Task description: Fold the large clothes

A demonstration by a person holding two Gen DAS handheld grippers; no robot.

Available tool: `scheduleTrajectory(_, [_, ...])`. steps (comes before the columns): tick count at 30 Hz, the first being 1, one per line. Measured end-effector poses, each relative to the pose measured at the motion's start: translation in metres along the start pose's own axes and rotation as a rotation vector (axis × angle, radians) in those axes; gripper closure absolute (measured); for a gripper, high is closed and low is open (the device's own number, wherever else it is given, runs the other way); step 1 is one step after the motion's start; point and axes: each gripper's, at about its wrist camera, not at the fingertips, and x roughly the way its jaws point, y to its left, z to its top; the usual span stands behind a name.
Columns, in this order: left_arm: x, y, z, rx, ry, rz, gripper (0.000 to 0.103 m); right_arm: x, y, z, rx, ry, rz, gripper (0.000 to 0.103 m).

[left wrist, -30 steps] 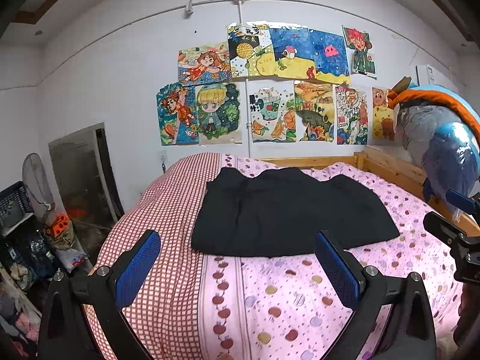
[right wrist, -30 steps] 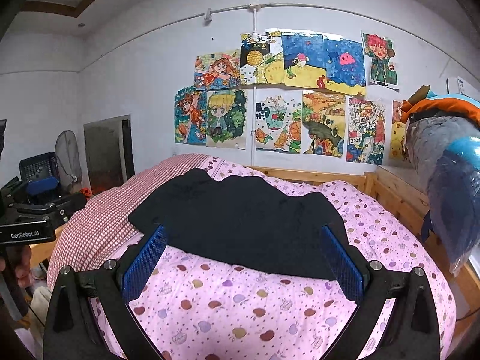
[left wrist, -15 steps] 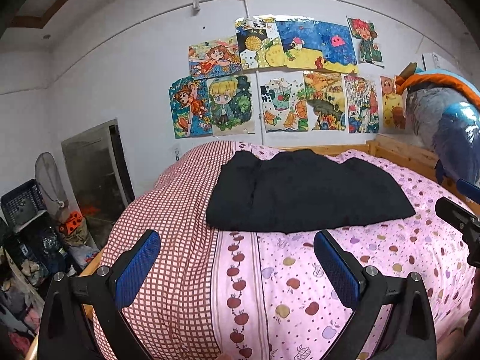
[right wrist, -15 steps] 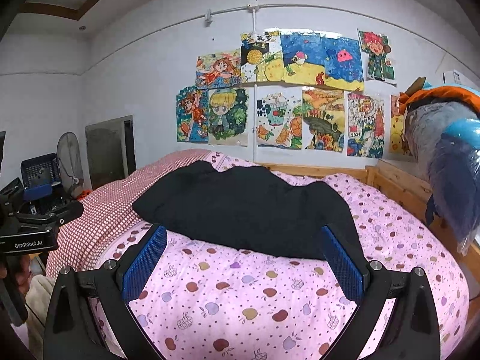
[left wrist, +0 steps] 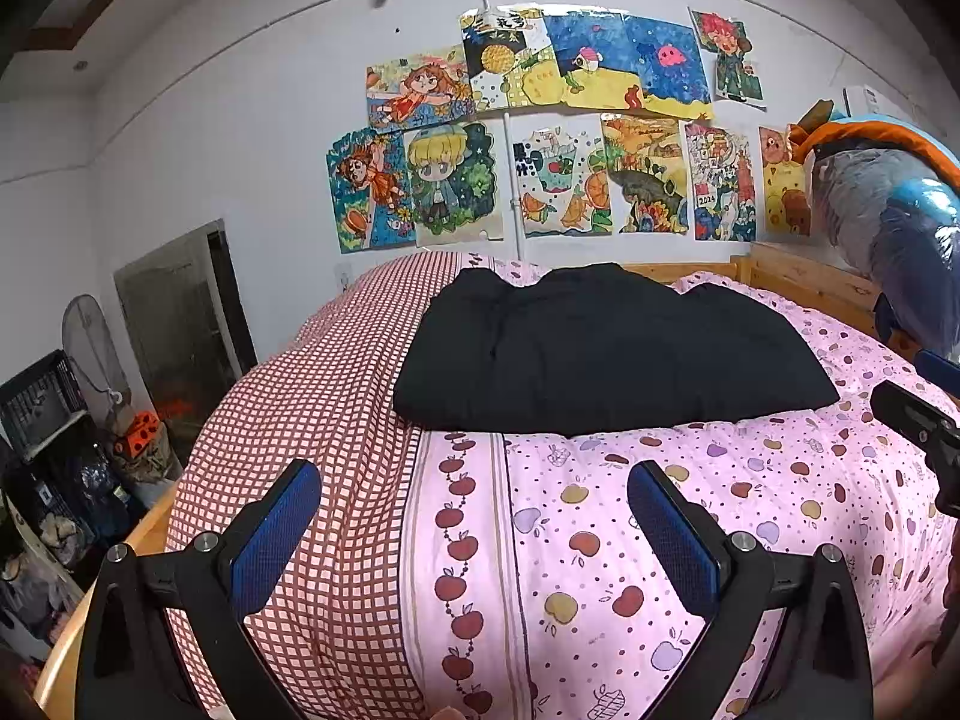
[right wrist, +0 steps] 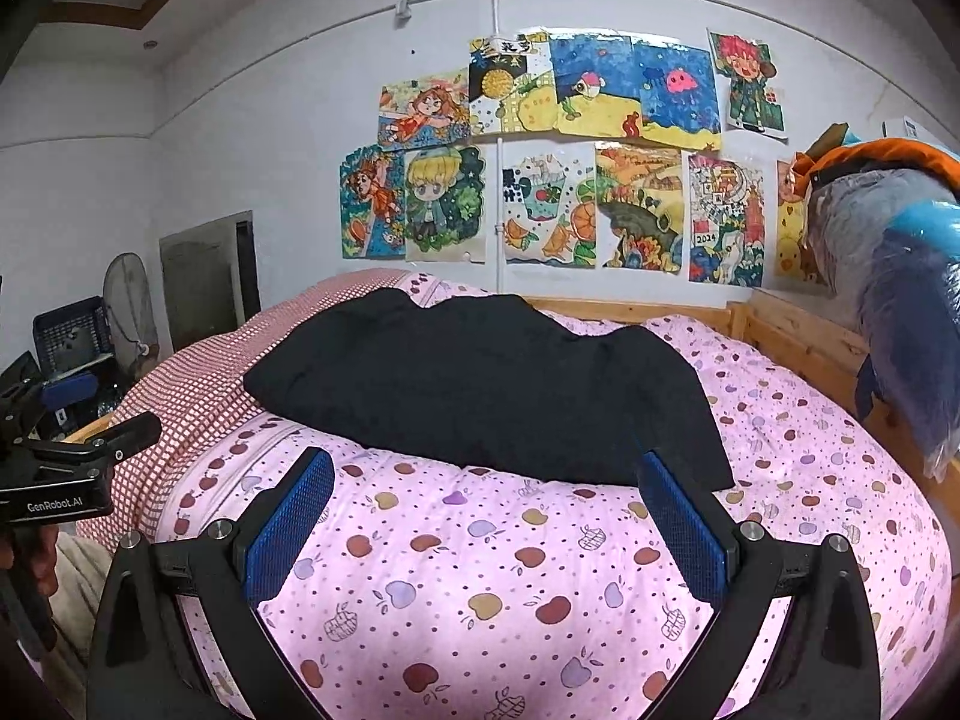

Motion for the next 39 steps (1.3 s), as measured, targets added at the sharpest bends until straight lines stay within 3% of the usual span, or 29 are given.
scheduleTrajectory(39, [-0.005, -0.012, 0.001, 0.014, 0.008, 0.007, 0.0, 0.006, -0.008, -0.004, 0.029, 0.014, 0.001, 0.003])
